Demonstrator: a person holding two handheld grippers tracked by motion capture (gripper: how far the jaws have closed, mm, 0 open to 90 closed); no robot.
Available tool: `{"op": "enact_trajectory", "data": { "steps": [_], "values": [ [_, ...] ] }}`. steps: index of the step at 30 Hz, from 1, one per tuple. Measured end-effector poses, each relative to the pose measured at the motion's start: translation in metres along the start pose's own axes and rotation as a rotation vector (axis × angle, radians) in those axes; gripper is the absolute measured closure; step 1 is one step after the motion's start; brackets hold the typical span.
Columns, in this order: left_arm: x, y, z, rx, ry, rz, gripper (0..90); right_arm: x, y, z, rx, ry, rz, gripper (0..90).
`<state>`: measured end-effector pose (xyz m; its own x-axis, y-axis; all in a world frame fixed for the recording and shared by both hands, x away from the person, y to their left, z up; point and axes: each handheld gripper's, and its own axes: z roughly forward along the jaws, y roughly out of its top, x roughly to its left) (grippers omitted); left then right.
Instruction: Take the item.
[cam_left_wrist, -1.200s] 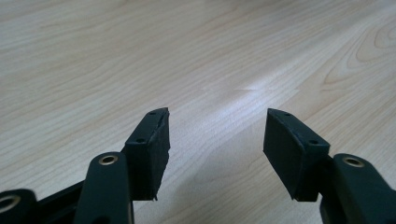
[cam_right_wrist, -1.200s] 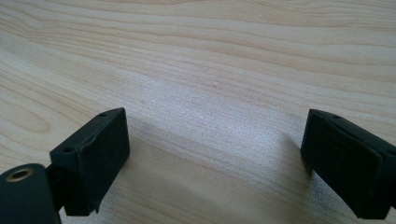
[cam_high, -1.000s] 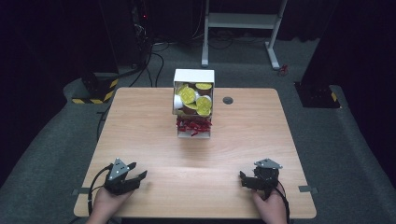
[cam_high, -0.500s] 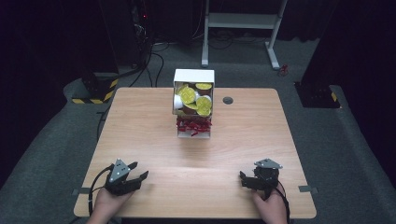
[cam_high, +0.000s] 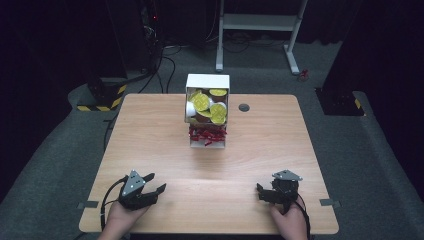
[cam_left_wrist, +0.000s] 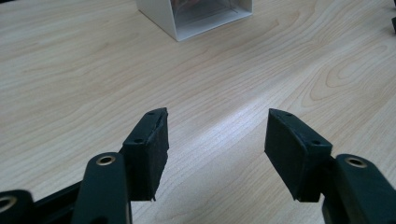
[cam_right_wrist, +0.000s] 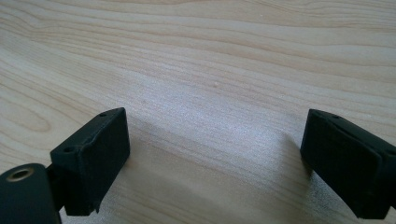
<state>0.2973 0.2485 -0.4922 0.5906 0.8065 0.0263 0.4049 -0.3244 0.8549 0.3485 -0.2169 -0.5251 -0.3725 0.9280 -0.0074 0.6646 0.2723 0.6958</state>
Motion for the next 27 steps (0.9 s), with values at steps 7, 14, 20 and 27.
{"op": "enact_trajectory", "data": {
  "steps": [7, 14, 20, 27],
  "values": [
    [0.0, 0.005, -0.005, -0.01, -0.01, -0.007, 38.7, 0.0, 0.0, 0.0, 0.001, 0.001, 0.002, 8.0],
    [0.003, 0.011, -0.009, -0.02, -0.001, -0.043, 37.6, 0.0, 0.0, 0.0, 0.002, 0.001, 0.001, 7.8],
    [0.006, 0.018, -0.008, -0.014, 0.009, -0.057, 38.0, 0.0, 0.0, 0.0, 0.002, 0.002, 0.001, 7.8],
    [0.004, 0.023, 0.001, -0.039, 0.016, -0.103, 38.0, 0.0, 0.0, 0.0, 0.001, 0.003, 0.001, 7.8]
  ]
}}
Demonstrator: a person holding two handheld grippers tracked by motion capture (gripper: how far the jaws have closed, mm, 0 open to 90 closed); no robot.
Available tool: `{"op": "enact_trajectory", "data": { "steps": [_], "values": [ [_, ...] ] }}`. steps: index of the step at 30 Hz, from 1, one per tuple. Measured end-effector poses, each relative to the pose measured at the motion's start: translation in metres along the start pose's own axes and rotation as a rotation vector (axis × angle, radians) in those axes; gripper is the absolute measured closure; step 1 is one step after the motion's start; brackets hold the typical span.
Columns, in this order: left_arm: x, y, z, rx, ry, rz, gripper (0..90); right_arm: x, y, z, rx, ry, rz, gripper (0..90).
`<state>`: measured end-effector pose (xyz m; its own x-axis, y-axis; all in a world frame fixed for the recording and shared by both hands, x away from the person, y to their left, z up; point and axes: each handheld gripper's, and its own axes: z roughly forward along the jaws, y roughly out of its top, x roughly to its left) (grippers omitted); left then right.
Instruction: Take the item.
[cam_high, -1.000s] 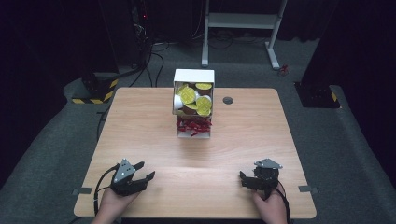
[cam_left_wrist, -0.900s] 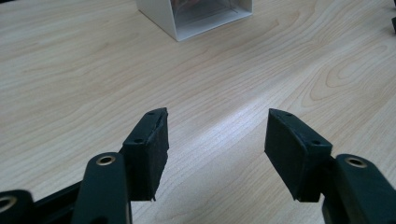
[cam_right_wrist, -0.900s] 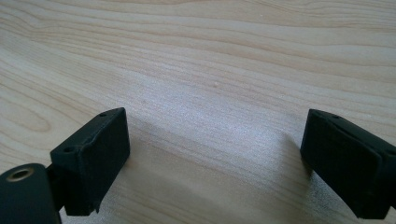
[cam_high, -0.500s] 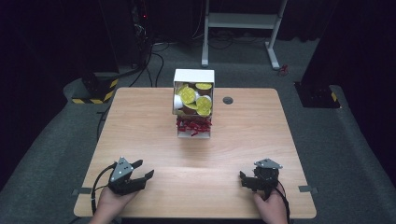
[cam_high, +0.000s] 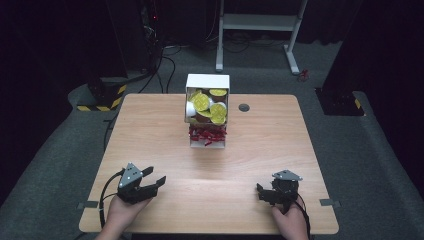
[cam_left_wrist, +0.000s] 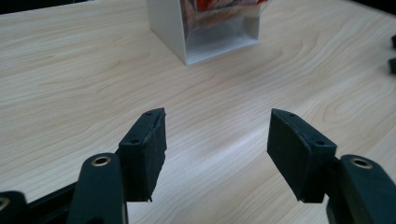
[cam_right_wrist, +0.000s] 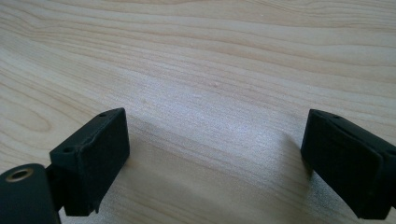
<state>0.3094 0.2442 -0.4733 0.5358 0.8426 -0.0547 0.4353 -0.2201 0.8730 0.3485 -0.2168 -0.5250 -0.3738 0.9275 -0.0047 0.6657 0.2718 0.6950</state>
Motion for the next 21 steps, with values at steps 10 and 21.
{"op": "enact_trajectory", "data": {
  "steps": [10, 21],
  "values": [
    [-0.02, 0.025, 0.017, -0.044, 0.025, 0.023, 37.6, 0.0, 0.0, 0.0, 0.001, -0.001, 0.0, 7.9],
    [-0.03, 0.045, 0.016, -0.074, 0.044, 0.023, 37.9, 0.0, 0.0, 0.0, 0.001, -0.001, 0.0, 7.8]
  ]
}}
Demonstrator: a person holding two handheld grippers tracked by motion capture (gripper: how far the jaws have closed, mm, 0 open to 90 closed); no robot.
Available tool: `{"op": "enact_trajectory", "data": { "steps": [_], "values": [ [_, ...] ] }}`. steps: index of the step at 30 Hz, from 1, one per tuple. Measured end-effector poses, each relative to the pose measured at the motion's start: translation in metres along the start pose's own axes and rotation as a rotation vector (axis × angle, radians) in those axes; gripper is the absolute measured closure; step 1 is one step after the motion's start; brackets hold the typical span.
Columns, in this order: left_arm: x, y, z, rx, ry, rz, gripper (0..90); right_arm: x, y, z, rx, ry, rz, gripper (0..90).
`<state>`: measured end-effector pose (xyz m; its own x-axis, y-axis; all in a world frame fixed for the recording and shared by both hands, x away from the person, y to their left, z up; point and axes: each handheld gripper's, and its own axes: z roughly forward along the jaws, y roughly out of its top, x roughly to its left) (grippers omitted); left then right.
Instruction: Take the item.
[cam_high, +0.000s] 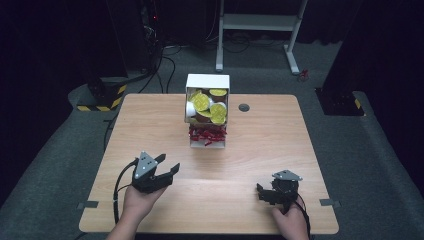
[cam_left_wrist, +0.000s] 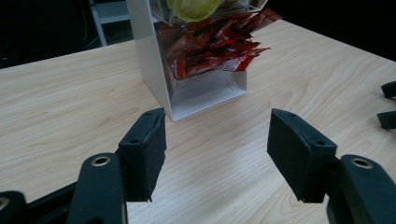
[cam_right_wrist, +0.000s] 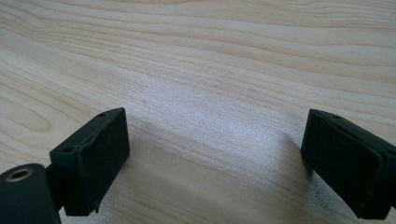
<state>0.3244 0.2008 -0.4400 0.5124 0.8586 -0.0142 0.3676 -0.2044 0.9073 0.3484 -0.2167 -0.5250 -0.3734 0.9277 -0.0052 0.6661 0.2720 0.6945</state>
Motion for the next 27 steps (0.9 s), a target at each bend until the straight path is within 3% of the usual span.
{"op": "enact_trajectory", "data": {
  "steps": [12, 21, 27],
  "values": [
    [0.006, 0.008, 0.025, -0.004, -0.03, 0.026, 38.4, -0.001, 0.0, 0.0, 0.0, 0.01, -0.012, 7.7],
    [0.004, 0.017, 0.039, -0.023, -0.045, 0.018, 38.9, -0.001, 0.0, 0.0, 0.0, 0.01, -0.012, 7.7],
    [0.006, 0.024, 0.046, -0.007, -0.045, 0.021, 38.6, -0.001, 0.0, 0.0, 0.0, 0.011, -0.012, 7.7]
  ]
}}
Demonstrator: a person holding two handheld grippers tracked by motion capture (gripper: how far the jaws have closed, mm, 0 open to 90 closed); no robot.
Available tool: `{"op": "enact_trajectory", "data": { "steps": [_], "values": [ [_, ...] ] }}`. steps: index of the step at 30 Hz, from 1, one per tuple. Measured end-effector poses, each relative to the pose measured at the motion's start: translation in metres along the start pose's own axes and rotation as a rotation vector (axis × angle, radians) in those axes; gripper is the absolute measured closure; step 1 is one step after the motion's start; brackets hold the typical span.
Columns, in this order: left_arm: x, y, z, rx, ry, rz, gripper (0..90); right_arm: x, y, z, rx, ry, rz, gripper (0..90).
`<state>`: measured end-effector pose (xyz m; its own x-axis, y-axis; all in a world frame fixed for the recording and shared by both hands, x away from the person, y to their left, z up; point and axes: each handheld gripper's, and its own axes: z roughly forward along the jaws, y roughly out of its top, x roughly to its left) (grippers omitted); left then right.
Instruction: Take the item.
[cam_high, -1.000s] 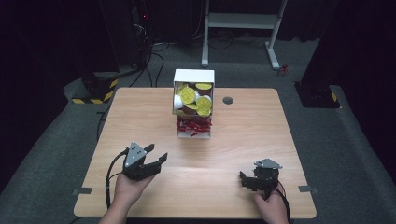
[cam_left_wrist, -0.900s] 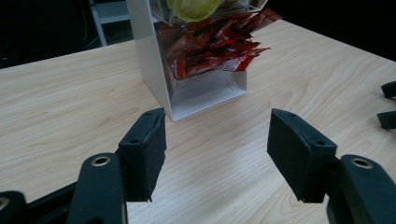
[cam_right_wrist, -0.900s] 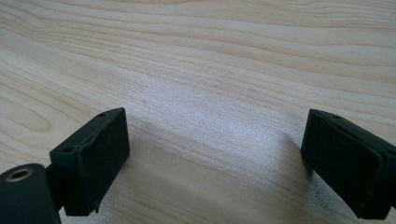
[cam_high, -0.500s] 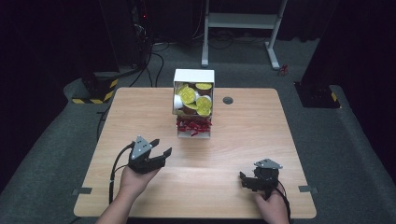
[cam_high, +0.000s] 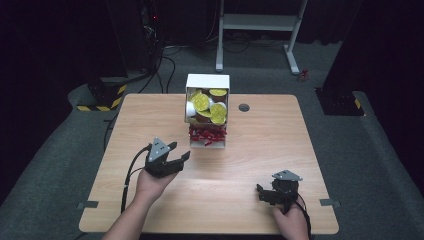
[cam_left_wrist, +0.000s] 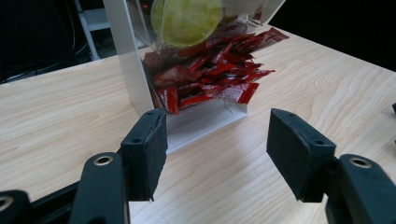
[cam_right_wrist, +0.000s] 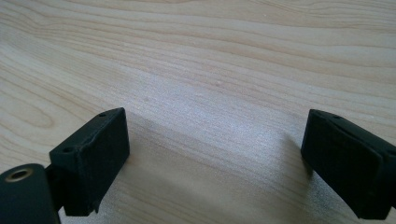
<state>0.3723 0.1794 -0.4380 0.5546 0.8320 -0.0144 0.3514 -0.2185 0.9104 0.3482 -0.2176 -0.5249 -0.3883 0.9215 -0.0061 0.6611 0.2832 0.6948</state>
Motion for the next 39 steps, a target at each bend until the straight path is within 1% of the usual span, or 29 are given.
{"op": "enact_trajectory", "data": {
  "steps": [3, 8, 13, 14, 16, 18, 20, 21, 25, 29, 31, 36, 39],
  "values": [
    [0.001, 0.002, 0.004, 0.007, -0.012, -0.002, 36.3, 0.0, 0.0, 0.0, 0.0, 0.0, 0.0, 7.8],
    [0.002, 0.005, 0.012, 0.017, -0.007, 0.002, 34.0, 0.0, 0.0, 0.0, 0.0, 0.001, 0.002, 7.7],
    [0.002, 0.007, 0.017, 0.008, -0.009, 0.002, 33.8, 0.0, 0.0, 0.0, -0.001, 0.001, 0.0, 7.8],
    [0.002, 0.008, 0.019, 0.01, -0.006, 0.002, 33.9, 0.0, 0.0, 0.0, 0.001, 0.008, -0.009, 7.8],
    [0.002, 0.01, 0.022, 0.017, -0.002, 0.002, 33.8, 0.0, 0.0, 0.0, 0.001, 0.01, -0.009, 7.8],
    [0.002, 0.012, 0.025, 0.012, -0.001, -0.001, 33.9, 0.0, 0.0, 0.0, 0.001, 0.01, -0.009, 7.8],
    [0.003, 0.013, 0.028, 0.013, -0.003, -0.01, 34.5, 0.0, 0.0, 0.0, 0.001, 0.01, -0.009, 7.8],
    [0.003, 0.013, 0.03, 0.023, -0.002, -0.011, 34.5, 0.0, 0.0, 0.0, 0.001, 0.01, -0.009, 7.8],
    [0.005, 0.016, 0.038, 0.038, 0.008, 0.003, 35.1, 0.0, 0.0, 0.0, 0.001, 0.01, -0.009, 7.8],
    [0.006, 0.018, 0.042, 0.044, 0.012, 0.007, 34.6, 0.0, 0.0, 0.0, 0.001, 0.01, -0.009, 7.8],
    [0.007, 0.017, 0.045, 0.037, 0.01, 0.016, 33.6, 0.0, 0.0, 0.0, 0.001, 0.01, -0.009, 7.8],
    [0.01, 0.017, 0.05, 0.038, 0.016, -0.001, 33.0, 0.0, 0.0, 0.0, 0.001, 0.01, -0.009, 7.8],
    [0.011, 0.018, 0.055, 0.051, 0.028, 0.008, 33.0, 0.0, 0.0, 0.0, 0.001, 0.01, -0.009, 7.8]
  ]
}}
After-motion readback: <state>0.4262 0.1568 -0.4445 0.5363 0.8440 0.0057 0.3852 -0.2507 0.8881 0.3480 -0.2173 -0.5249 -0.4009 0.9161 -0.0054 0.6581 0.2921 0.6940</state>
